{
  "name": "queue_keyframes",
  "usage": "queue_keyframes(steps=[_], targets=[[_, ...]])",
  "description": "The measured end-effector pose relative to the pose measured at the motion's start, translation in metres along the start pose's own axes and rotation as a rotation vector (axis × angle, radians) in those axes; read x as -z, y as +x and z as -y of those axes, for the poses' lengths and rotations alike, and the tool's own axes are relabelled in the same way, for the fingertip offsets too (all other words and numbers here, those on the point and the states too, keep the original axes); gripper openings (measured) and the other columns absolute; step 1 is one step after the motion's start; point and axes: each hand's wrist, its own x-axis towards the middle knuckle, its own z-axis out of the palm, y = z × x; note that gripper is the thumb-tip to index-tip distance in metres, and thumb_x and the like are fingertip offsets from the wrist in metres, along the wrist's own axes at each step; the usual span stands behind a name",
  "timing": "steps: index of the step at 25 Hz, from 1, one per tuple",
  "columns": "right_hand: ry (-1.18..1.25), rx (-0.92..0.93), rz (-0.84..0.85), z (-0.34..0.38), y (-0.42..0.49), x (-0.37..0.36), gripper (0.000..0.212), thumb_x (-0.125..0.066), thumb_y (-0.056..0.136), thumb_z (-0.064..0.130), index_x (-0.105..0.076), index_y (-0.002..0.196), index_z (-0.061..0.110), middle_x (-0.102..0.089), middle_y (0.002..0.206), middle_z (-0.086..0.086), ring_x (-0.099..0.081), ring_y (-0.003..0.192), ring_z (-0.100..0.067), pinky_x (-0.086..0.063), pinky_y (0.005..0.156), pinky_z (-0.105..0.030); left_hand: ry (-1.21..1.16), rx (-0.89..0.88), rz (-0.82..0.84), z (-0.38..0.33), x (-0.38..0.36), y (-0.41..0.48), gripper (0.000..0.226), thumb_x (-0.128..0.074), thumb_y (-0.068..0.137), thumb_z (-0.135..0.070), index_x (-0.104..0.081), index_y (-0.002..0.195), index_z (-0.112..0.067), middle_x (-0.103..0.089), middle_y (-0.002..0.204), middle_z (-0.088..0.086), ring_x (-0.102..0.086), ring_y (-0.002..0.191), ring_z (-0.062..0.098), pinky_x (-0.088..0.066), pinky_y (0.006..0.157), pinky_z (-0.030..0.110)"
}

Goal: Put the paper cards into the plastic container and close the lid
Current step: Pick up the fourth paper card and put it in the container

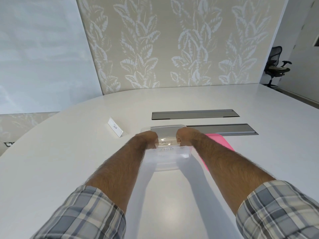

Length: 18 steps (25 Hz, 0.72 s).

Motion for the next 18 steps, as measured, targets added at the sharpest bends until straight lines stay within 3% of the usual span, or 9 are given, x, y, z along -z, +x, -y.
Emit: queue_keyframes(steps=[2, 5, 8, 10, 12, 14, 16, 18], targets=[[-0.022, 0.005, 0.019, 0.001, 0.002, 0.002, 0.008, -0.064, 0.082, 0.008, -0.07, 0.086, 0.012, -0.07, 0.095, -0.002, -0.066, 0.091, -0.025, -0.056, 0.082, -0.034, 0.024, -0.011, 0.007, -0.001, -0.002, 0.003, 0.034, -0.067, 0.093, -0.016, -0.068, 0.126, -0.01, -0.069, 0.123, 0.008, -0.062, 0.115, 0.027, -0.049, 0.092, 0.03], [-0.032, -0.005, 0.029, 0.003, 0.003, 0.006, 0.027, -0.062, 0.079, 0.003, -0.049, 0.061, 0.018, -0.06, 0.082, 0.0, -0.057, 0.079, -0.024, -0.05, 0.073, -0.031, 0.053, -0.029, 0.023, -0.001, -0.004, 0.007, 0.031, -0.063, 0.093, -0.013, -0.069, 0.124, -0.009, -0.069, 0.122, 0.008, -0.062, 0.115, 0.028, -0.048, 0.089, 0.028], [-0.051, -0.005, 0.035, 0.006, 0.003, 0.004, 0.033, -0.057, 0.078, 0.002, -0.04, 0.055, 0.019, -0.049, 0.069, 0.002, -0.052, 0.074, -0.023, -0.043, 0.07, -0.029, 0.068, -0.046, 0.049, 0.001, -0.008, 0.013, 0.024, -0.058, 0.092, -0.008, -0.073, 0.108, -0.016, -0.069, 0.106, 0.005, -0.062, 0.102, 0.026, -0.048, 0.084, 0.028], [-0.055, -0.001, 0.055, 0.009, 0.003, 0.004, 0.033, -0.052, 0.079, 0.0, -0.038, 0.055, 0.019, -0.043, 0.062, 0.003, -0.049, 0.071, -0.023, -0.041, 0.068, -0.029, 0.094, -0.04, 0.052, 0.002, -0.009, 0.014, 0.019, -0.055, 0.09, -0.007, -0.062, 0.09, -0.025, -0.06, 0.091, 0.0, -0.054, 0.086, 0.023, -0.043, 0.077, 0.026], [-0.04, -0.018, 0.073, 0.01, 0.004, 0.003, 0.03, -0.05, 0.078, 0.0, -0.042, 0.057, 0.019, -0.045, 0.063, 0.003, -0.049, 0.072, -0.023, -0.041, 0.068, -0.029, 0.104, -0.026, 0.06, 0.002, -0.009, 0.014, 0.02, -0.055, 0.09, -0.007, -0.055, 0.084, -0.026, -0.055, 0.091, -0.002, -0.049, 0.083, 0.022, -0.042, 0.077, 0.026], [-0.002, -0.027, 0.072, 0.011, 0.004, 0.004, 0.019, -0.051, 0.079, 0.001, -0.059, 0.07, 0.015, -0.06, 0.077, -0.002, -0.059, 0.08, -0.024, -0.049, 0.073, -0.031, 0.081, -0.033, 0.053, 0.002, -0.008, 0.013, 0.024, -0.057, 0.089, -0.006, -0.065, 0.085, -0.028, -0.06, 0.095, 0.002, -0.054, 0.089, 0.025, -0.045, 0.081, 0.024], [0.049, -0.028, 0.058, 0.012, 0.003, 0.006, 0.019, -0.058, 0.083, 0.006, -0.07, 0.097, 0.01, -0.069, 0.103, -0.005, -0.066, 0.098, -0.027, -0.055, 0.086, -0.036, 0.014, -0.022, 0.033, 0.004, -0.007, 0.013, 0.026, -0.064, 0.089, -0.008, -0.075, 0.11, -0.02, -0.069, 0.114, 0.003, -0.062, 0.108, 0.025, -0.05, 0.096, 0.031], [0.055, -0.027, 0.035, 0.014, 0.003, 0.008, 0.025, -0.068, 0.084, 0.015, -0.069, 0.109, 0.01, -0.068, 0.114, -0.005, -0.065, 0.106, -0.026, -0.055, 0.091, -0.041, -0.035, -0.013, 0.001, 0.006, -0.001, 0.009, 0.031, -0.069, 0.089, -0.016, -0.072, 0.119, -0.019, -0.069, 0.122, 0.0, -0.061, 0.116, 0.022, -0.05, 0.101, 0.037]])
